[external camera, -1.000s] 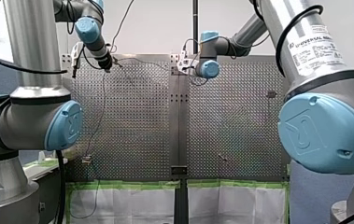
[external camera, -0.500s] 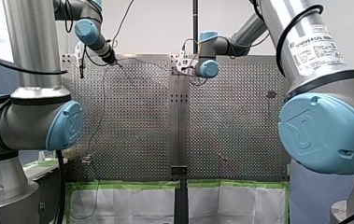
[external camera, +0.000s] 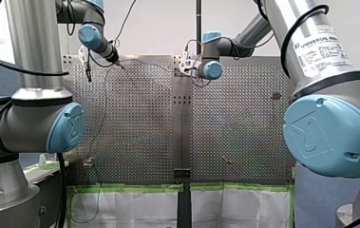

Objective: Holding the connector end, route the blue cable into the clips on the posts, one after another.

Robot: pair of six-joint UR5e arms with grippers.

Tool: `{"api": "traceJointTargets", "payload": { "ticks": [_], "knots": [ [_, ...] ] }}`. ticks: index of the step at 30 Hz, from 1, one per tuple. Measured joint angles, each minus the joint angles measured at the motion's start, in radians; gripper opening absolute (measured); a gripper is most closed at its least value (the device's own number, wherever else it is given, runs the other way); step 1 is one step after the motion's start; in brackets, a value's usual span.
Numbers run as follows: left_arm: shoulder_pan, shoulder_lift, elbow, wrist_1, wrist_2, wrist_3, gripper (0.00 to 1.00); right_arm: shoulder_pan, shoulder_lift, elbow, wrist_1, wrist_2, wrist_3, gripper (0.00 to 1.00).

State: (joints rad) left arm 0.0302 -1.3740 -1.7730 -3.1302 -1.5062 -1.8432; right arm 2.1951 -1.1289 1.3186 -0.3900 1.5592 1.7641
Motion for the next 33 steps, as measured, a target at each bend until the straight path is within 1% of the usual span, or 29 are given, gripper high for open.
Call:
{"api": "traceJointTargets", "payload": {
  "ticks": [5, 10, 12, 14, 22, 33],
  "knots": [
    [-0.006, 0.002, 0.000, -0.033, -0.022, 0.029, 1.00, 0.000, 0.000, 0.000, 0.000, 0.001, 0.000, 0.00],
    [-0.014, 0.033, 0.000, -0.073, -0.047, 0.056, 1.00, 0.000, 0.000, 0.000, 0.003, 0.000, 0.000, 0.00],
    [-0.017, 0.042, 0.000, -0.080, -0.053, 0.060, 1.00, 0.000, 0.000, 0.000, 0.006, 0.000, -0.001, 0.00],
    [-0.019, 0.045, 0.000, -0.083, -0.055, 0.063, 1.00, 0.001, 0.000, 0.000, 0.008, 0.000, -0.001, 0.00],
    [-0.033, 0.018, 0.000, -0.086, -0.059, 0.076, 1.00, 0.002, 0.000, 0.000, 0.011, -0.001, -0.001, 0.00],
    [-0.048, 0.017, 0.000, -0.087, -0.074, 0.082, 1.00, 0.002, 0.000, 0.000, 0.012, -0.001, 0.000, 0.00]
  ]
}}
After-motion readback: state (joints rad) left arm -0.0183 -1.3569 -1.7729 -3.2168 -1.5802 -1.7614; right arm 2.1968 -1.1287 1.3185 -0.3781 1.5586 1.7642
